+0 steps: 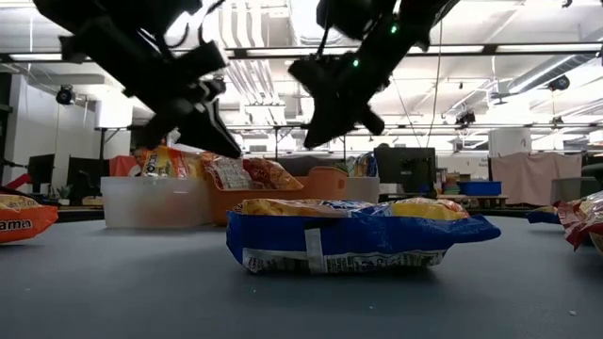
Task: Sort Maruchan noodles
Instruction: Put the red noodle pack into the orange bin
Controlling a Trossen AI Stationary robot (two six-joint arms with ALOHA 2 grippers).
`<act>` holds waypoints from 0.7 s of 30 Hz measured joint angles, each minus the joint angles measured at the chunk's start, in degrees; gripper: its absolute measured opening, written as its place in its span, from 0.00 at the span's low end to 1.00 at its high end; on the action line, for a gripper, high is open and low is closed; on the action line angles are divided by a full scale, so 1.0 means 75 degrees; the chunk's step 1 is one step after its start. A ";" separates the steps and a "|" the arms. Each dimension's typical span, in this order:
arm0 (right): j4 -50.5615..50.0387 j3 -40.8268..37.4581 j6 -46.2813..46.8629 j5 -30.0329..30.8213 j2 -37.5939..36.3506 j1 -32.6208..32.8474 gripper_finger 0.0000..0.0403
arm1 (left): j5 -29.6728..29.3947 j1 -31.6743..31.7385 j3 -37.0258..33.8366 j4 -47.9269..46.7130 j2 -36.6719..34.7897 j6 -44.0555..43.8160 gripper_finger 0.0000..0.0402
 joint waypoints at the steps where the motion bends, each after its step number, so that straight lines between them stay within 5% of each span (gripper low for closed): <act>1: 0.0086 0.0003 -0.0001 -0.0065 0.0088 -0.0067 0.02 | 0.0000 0.0097 0.0008 0.0012 0.0053 -0.0003 0.01; 21: 0.0150 0.0021 -0.0062 -0.0584 0.0772 -0.0431 0.02 | 0.0102 0.0724 -0.0147 0.0284 0.0881 -0.0260 0.00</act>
